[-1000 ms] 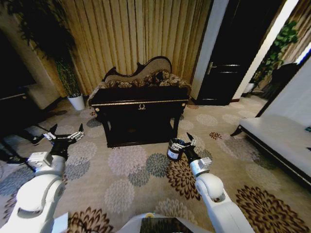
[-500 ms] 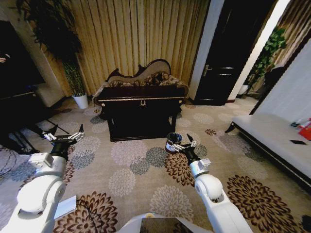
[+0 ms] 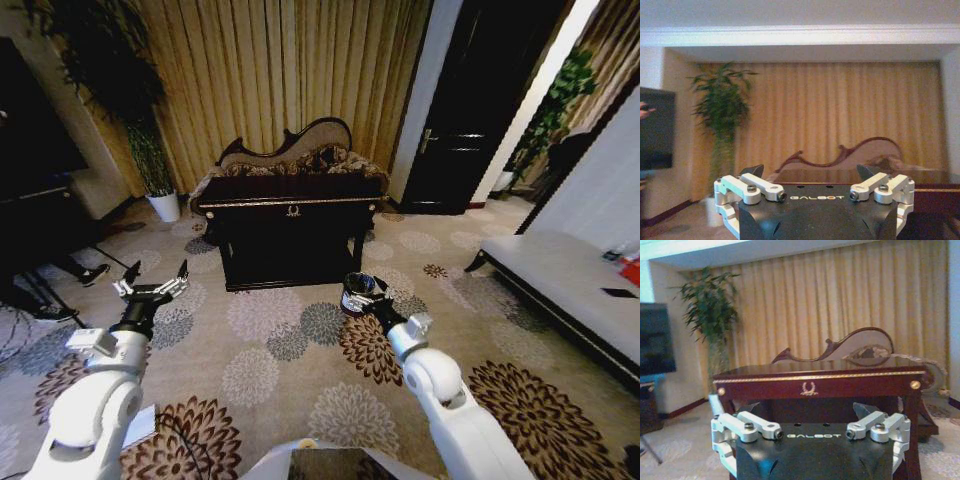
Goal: Move to the front of the table and place the trash on the table into the trash bin.
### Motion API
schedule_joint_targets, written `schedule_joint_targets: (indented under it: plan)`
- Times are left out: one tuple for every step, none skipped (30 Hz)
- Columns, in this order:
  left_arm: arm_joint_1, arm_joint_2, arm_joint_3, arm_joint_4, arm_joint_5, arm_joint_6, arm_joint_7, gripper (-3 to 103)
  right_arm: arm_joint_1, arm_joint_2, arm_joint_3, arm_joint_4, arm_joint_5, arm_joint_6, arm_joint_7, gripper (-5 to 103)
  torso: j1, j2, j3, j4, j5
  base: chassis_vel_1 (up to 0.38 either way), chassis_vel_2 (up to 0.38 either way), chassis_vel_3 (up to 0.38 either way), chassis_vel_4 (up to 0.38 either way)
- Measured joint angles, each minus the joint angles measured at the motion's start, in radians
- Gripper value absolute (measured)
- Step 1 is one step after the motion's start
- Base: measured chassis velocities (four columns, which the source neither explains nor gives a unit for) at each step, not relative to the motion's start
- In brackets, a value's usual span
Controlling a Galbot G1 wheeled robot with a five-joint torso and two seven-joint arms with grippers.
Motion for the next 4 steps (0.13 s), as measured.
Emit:
schedule_joint_targets:
  plan:
    - [0.005,-0.028,-0.012,0.001,0.0,-0.006,-0.01,100,-0.002,0.021,0.022,0.005,-0.004,-0.001,0.0,100,0.0,0.0,0.0,0.0001,0.0001,0.0,0.0,0.0,0.0]
    - [0.013,-0.052,-0.018,0.002,-0.002,-0.016,-0.018,100,-0.01,0.039,0.048,0.02,-0.007,-0.002,0.0,100,0.001,0.0,0.0,-0.0002,0.0,0.0,0.0,0.0,0.0]
    - [0.013,-0.052,-0.018,0.002,-0.002,-0.016,-0.018,100,-0.01,0.039,0.048,0.02,-0.007,-0.002,0.0,100,0.001,0.0,0.0,-0.0002,0.0,0.0,0.0,0.0,0.0]
    - [0.02,-0.066,-0.022,0.001,-0.002,-0.021,-0.019,100,-0.015,0.048,0.064,0.03,-0.01,-0.002,0.0,100,0.0,0.0,0.0,-0.0003,0.0,0.0,0.0,0.0,0.0]
